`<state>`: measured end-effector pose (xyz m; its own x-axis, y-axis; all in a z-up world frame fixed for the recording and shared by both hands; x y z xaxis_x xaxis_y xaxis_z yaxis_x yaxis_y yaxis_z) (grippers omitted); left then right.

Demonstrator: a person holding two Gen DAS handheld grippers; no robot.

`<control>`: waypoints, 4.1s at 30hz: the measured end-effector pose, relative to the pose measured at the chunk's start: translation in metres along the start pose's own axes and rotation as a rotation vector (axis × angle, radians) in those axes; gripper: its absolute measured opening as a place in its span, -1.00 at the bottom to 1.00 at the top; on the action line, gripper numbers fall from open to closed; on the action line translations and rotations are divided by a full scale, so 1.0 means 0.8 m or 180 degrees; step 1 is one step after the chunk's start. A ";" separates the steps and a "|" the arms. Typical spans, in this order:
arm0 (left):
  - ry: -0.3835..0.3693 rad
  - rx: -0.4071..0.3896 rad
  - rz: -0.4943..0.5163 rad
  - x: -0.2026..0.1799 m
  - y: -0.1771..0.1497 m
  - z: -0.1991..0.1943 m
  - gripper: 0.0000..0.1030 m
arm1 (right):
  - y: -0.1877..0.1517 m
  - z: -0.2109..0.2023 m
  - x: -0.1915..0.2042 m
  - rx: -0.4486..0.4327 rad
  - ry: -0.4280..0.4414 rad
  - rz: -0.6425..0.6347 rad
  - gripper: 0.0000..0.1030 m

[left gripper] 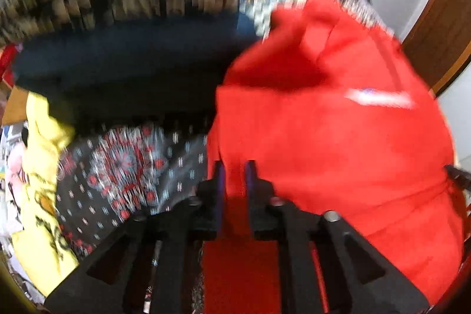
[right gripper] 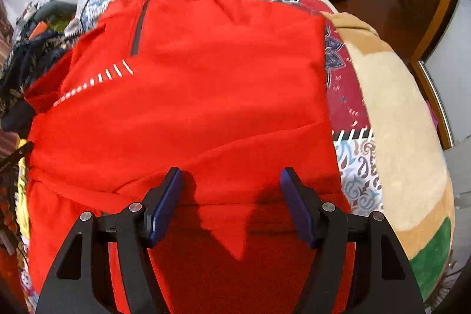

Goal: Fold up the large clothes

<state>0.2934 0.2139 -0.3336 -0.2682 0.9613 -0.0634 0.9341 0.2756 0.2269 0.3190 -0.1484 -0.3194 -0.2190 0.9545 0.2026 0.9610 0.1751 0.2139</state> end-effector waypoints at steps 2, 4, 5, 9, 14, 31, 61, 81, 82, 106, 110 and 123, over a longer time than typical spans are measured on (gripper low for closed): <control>0.0064 0.0009 0.0005 0.002 -0.007 0.004 -0.16 | 0.000 -0.004 0.003 -0.0023 -0.0041 -0.0051 0.26; 0.0197 -0.0018 0.0062 0.004 -0.010 -0.001 0.02 | 0.000 -0.008 0.004 -0.0012 -0.0054 -0.0092 0.26; 0.0223 -0.0027 0.0087 0.003 -0.011 -0.006 0.03 | 0.001 -0.010 0.004 -0.0008 -0.0061 -0.0106 0.26; 0.0156 -0.0163 0.0226 -0.008 -0.007 -0.044 0.11 | 0.009 -0.025 0.004 -0.0081 -0.0072 -0.0183 0.26; 0.0126 -0.0486 0.0432 -0.041 0.024 -0.093 0.25 | 0.035 -0.052 0.003 -0.0306 -0.0072 -0.0213 0.26; -0.0225 -0.0533 0.0634 -0.152 0.224 -0.062 0.32 | 0.204 -0.083 0.051 -0.0847 0.0019 -0.0504 0.38; -0.0725 -0.0170 0.0512 -0.187 0.305 0.060 -0.85 | 0.301 0.050 0.080 -0.0356 0.0672 -0.0184 -0.84; -0.0888 -0.0723 0.1151 -0.197 0.100 -0.158 -0.89 | 0.116 -0.143 0.119 -0.0959 0.0660 -0.0827 -0.86; -0.0872 -0.0723 0.1163 -0.195 0.089 -0.158 -0.89 | 0.105 -0.142 0.121 -0.0940 0.0672 -0.0835 -0.86; -0.0266 -0.0288 0.1308 -0.137 -0.098 -0.082 -0.34 | -0.077 -0.051 0.044 -0.0074 0.0258 -0.0465 -0.62; -0.0235 -0.0498 0.1142 -0.110 -0.081 -0.117 -0.18 | -0.062 -0.084 0.018 -0.0282 0.0247 -0.0287 -0.60; -0.0549 -0.0614 0.0872 -0.119 0.034 -0.146 0.11 | 0.034 -0.122 0.068 -0.0680 0.0379 -0.0425 0.06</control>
<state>0.3166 0.1295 -0.2077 0.0446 0.9900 -0.1339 0.8997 0.0185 0.4362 0.3168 -0.1150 -0.2095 -0.3716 0.8891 0.2672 0.8678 0.2304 0.4403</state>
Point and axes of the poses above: each gripper's, at about its wrist camera, not at the fingertips, and z roughly the way its jaws point, x to its left, y to its top, the point moved 10 cm from there along z, roughly the way its jaws point, and after that the axes turned 13 degrees about x, right-handed, at the moved point
